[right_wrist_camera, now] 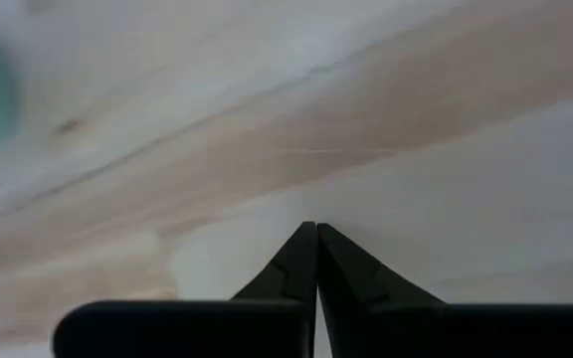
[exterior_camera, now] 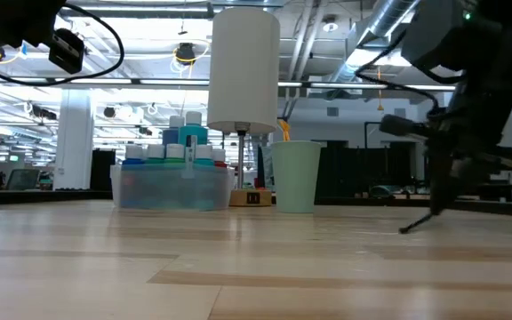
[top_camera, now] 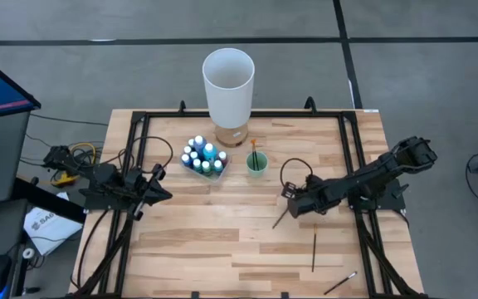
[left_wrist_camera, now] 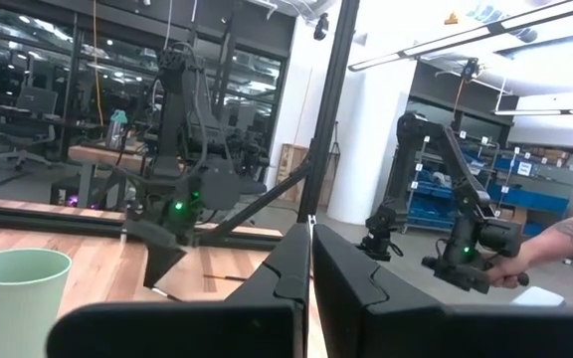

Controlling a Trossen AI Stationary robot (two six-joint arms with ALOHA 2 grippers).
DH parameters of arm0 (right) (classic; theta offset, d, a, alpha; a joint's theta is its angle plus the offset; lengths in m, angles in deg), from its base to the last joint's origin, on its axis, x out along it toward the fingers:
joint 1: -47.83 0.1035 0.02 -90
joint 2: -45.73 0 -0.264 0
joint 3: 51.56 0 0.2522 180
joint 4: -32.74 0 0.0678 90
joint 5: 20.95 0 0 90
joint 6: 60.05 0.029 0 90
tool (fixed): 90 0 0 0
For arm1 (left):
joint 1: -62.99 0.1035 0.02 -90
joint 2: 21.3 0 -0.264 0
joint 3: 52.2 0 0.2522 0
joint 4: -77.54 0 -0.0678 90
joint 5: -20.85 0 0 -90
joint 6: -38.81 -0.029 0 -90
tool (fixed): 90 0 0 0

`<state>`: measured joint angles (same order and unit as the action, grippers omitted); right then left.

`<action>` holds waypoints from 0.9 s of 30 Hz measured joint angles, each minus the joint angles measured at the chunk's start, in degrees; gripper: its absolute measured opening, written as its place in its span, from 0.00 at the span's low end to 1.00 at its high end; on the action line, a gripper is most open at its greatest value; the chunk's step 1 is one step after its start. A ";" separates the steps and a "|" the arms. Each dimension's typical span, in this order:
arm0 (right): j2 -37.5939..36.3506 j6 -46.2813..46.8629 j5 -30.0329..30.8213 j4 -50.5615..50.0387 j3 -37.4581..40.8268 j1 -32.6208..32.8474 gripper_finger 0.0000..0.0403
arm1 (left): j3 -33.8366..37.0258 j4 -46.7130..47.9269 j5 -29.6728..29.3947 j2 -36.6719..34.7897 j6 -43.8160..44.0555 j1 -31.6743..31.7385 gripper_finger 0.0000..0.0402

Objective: Pick & Place Paint Supplies
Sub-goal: Put the top silver paint brush into the green cup

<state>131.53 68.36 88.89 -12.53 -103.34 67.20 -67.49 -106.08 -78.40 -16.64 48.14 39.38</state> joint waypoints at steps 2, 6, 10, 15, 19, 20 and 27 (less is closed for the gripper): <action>0.00 -2.45 2.23 1.91 -0.02 -1.05 0.00 | 0.02 -0.11 0.02 0.00 0.00 -0.01 0.00; -0.04 -8.44 5.08 3.44 -0.04 -4.00 0.00 | 0.02 -0.31 -0.03 0.00 -0.02 -0.01 0.00; -0.11 -15.15 7.41 3.52 -0.46 -5.86 0.00 | 0.02 -0.36 -0.20 0.00 -0.02 0.02 0.00; -0.35 -25.39 11.86 2.43 -3.60 -7.83 0.00 | 0.02 -0.47 -0.20 0.00 -0.01 0.00 0.00; -0.35 -33.40 13.60 -1.13 -8.41 -9.19 0.00 | 0.02 -0.60 -0.18 0.00 0.00 0.02 0.00; -0.35 -35.20 14.07 -2.68 -9.79 -9.46 0.00 | 0.02 -0.64 -0.18 0.00 0.00 0.02 0.00; -0.37 -42.03 21.56 -20.65 -22.76 -9.68 0.00 | 0.02 -0.73 -0.16 0.00 -0.01 0.01 0.00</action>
<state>131.15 26.32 110.45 -33.17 -126.10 57.53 -67.48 -106.81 -78.56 -16.64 48.12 39.38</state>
